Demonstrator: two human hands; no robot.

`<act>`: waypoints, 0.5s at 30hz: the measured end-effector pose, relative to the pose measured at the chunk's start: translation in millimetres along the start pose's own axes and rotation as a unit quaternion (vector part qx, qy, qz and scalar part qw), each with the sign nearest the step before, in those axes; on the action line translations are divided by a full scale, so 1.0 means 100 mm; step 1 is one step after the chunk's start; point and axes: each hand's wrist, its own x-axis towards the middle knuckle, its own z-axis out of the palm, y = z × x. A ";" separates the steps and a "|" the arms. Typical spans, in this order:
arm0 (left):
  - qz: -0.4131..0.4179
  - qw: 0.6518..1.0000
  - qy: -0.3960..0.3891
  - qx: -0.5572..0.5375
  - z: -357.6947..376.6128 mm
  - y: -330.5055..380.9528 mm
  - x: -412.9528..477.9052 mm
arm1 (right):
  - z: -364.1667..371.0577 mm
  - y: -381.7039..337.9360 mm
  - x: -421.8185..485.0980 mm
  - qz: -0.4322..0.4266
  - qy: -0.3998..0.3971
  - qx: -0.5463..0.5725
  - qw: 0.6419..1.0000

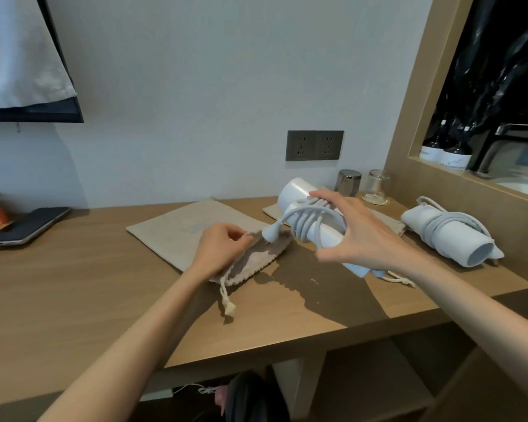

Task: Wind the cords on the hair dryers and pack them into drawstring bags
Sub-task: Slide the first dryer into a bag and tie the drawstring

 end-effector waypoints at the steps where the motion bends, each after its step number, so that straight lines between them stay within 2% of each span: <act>1: 0.005 1.000 0.019 -0.007 -0.03 0.03 0.02 | 0.01 -0.01 -0.04 -0.002 -0.006 -0.010 1.000; 7: 0.038 0.995 0.088 -0.022 -0.26 0.26 0.23 | 0.16 -0.10 -0.14 -0.047 -0.050 -0.003 0.998; 11: 0.057 0.997 0.041 -0.025 -0.36 0.38 0.31 | 0.26 -0.19 -0.09 -0.074 -0.094 0.002 0.993; 15: 0.100 0.995 -0.009 -0.014 -0.42 0.42 0.26 | 0.38 -0.20 0.10 -0.070 -0.130 0.083 0.986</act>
